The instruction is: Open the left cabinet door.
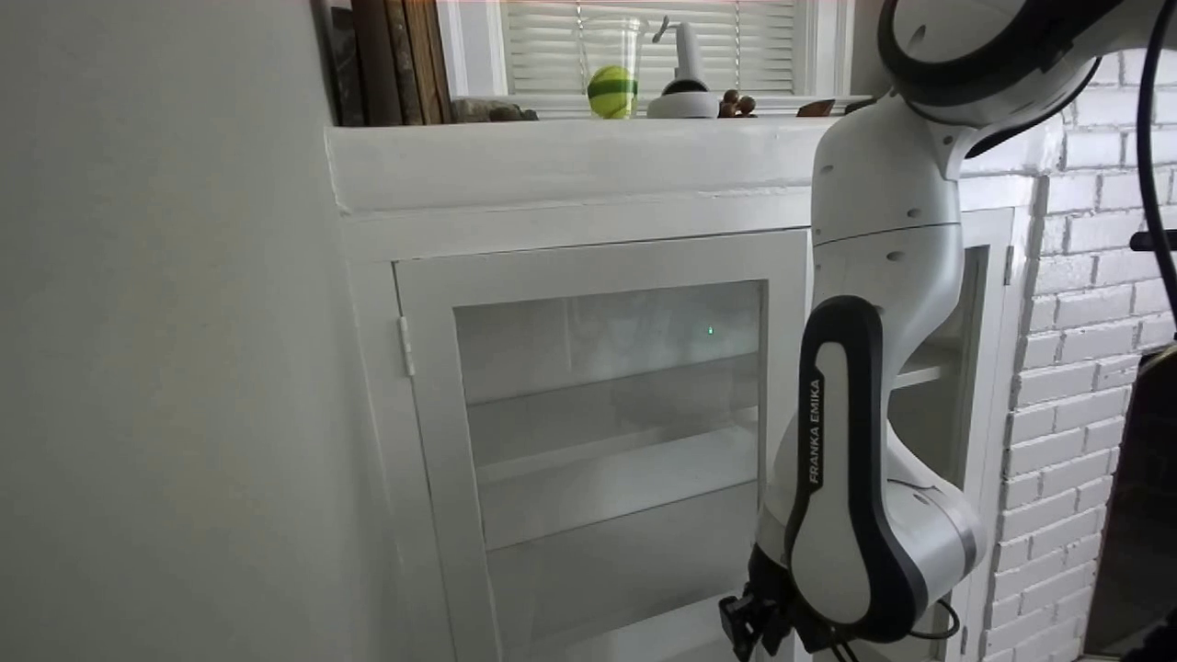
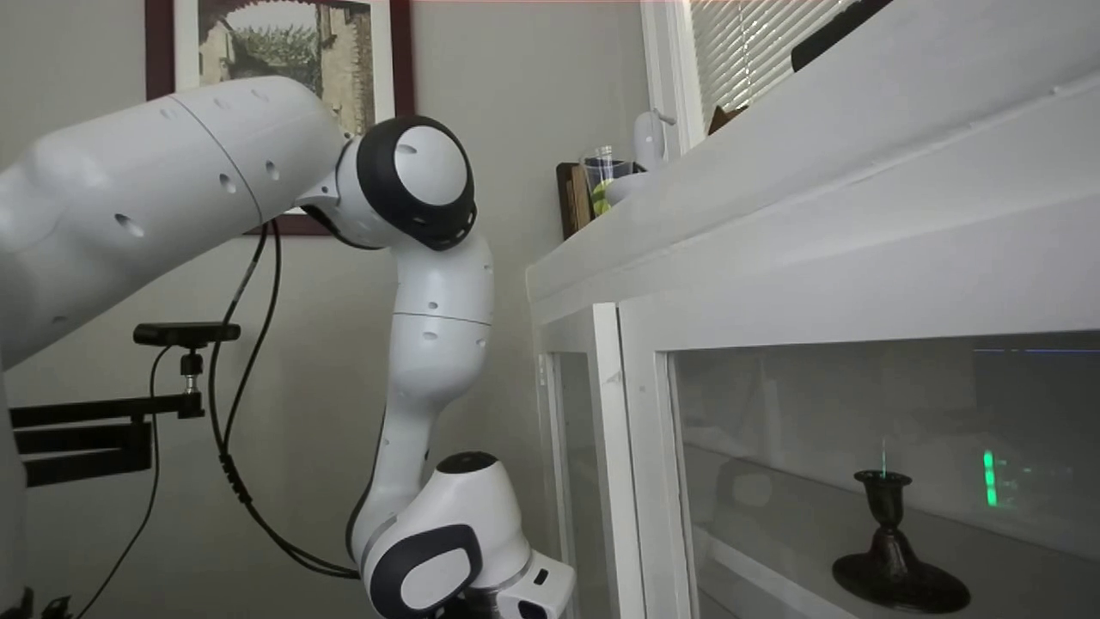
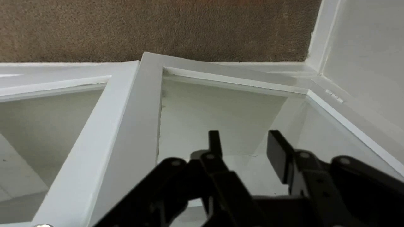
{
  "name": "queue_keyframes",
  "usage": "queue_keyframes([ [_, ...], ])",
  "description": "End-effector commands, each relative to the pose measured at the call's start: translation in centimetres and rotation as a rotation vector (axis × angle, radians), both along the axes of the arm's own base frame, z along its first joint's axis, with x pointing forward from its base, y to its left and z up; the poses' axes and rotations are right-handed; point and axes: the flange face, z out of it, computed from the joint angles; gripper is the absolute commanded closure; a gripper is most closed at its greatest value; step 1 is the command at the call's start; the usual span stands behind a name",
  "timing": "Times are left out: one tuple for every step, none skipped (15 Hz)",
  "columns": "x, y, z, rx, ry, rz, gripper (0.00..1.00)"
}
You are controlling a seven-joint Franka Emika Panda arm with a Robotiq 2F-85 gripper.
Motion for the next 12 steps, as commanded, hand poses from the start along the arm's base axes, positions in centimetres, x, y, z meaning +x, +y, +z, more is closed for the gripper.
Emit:
queue_keyframes([
  [-2.0, -0.6, 0.0, 0.014, 0.035, -0.174, 0.26],
  [-2.4, -1.0, -0.1, 0.005, 0.039, -0.215, 0.2],
  [-2.8, -1.4, 0.0, -0.005, 0.042, -0.252, 0.12],
  [-3.1, -1.8, 0.0, -0.015, 0.052, -0.28, 0.05],
  [-3.4, -2.2, 0.2, -0.021, 0.055, -0.303, 0.01],
  [-3.6, -2.7, 0.3, -0.024, 0.062, -0.318, 0.0],
  [-3.7, -3.2, 0.6, -0.028, 0.064, -0.329, 0.0],
  [-3.7, -3.5, 0.8, -0.026, 0.06, -0.34, 0.0],
  [-3.6, -4.0, 1.1, -0.032, 0.065, -0.345, 0.0],
  [-3.4, -4.4, 1.4, -0.028, 0.063, -0.35, 0.0],
  [-3.2, -4.8, 1.7, -0.028, 0.06, -0.353, 0.0],
  [-2.9, -5.2, 2.1, -0.028, 0.053, -0.357, 0.0],
])
